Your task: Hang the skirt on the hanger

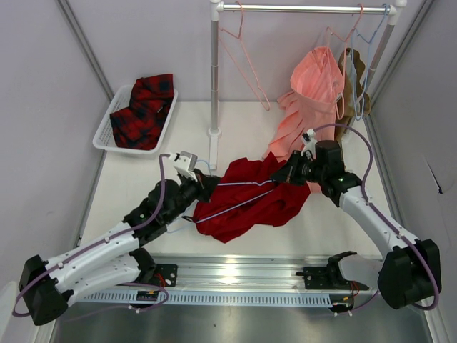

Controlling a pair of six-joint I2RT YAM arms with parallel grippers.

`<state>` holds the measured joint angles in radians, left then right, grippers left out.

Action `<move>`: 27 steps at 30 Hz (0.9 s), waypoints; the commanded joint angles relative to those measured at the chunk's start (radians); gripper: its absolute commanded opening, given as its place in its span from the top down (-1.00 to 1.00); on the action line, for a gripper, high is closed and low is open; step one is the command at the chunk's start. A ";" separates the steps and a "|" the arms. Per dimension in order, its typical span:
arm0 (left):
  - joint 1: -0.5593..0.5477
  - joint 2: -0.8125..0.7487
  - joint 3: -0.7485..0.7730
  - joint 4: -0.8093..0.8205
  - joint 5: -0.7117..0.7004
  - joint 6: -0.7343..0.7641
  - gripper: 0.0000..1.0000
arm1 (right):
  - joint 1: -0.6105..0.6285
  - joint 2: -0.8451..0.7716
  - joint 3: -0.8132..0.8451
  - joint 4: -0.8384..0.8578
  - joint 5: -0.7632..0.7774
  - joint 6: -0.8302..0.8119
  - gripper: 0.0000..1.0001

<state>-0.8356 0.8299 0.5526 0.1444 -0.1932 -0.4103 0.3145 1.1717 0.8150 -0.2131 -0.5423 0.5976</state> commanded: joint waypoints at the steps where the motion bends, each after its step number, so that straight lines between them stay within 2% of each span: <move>1: -0.005 -0.054 0.075 0.050 -0.041 0.005 1.00 | 0.018 -0.032 0.081 -0.052 0.031 -0.042 1.00; 18: -0.005 -0.078 0.299 0.000 0.018 0.016 1.00 | 0.055 -0.063 0.360 -0.262 0.073 -0.128 1.00; 27: -0.005 -0.028 0.365 0.004 0.008 -0.016 1.00 | 0.074 -0.078 0.406 -0.313 0.087 -0.150 0.93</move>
<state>-0.8360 0.7883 0.8463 0.0143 -0.1795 -0.3836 0.3725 1.1126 1.1954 -0.4667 -0.4747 0.4835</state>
